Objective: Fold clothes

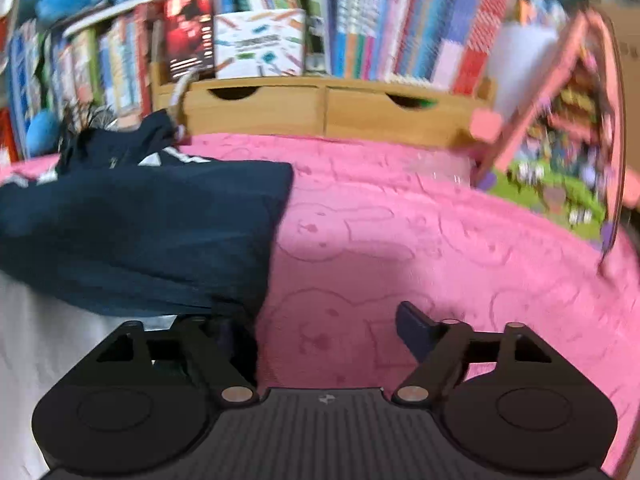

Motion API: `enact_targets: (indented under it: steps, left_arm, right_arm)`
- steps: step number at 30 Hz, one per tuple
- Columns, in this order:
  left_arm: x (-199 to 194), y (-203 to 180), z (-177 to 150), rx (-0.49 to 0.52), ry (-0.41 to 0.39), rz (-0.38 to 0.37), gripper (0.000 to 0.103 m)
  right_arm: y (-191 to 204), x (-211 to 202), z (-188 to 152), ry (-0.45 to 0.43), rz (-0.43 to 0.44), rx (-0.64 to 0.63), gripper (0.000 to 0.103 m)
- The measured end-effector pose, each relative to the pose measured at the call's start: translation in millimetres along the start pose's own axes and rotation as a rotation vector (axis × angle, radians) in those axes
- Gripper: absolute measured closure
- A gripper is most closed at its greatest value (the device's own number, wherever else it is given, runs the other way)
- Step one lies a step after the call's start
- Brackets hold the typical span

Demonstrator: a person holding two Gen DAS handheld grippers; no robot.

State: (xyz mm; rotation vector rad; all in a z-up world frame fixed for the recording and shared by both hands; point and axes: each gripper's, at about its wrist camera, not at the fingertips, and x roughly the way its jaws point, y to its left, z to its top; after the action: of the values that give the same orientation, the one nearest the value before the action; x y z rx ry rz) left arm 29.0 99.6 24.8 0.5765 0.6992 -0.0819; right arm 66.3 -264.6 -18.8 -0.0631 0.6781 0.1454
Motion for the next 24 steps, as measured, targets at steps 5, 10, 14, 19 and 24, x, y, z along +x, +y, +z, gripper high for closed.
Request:
enact_targets:
  steps: [5, 10, 14, 19, 24]
  left_arm:
    - [-7, 44, -32, -0.170, 0.079, 0.017, 0.015]
    - [-25, 79, -43, -0.393, 0.046, -0.012, 0.017]
    - [-39, 66, -16, -0.459, -0.101, -0.129, 0.016]
    - [-4, 33, 9, -0.449, -0.073, -0.140, 0.015]
    - [23, 16, -3, -0.450, -0.017, -0.119, 0.014]
  right_arm:
    - [1, 1, 0, 0.004, -0.038, 0.012, 0.019]
    - [5, 0, -1, 0.001, -0.061, -0.005, 0.016]
    - [1, -4, -1, 0.001, -0.049, -0.002, 0.016]
    - [-8, -14, -2, -0.018, -0.055, -0.007, 0.009]
    - [-6, -12, -5, -0.014, -0.089, -0.037, 0.006]
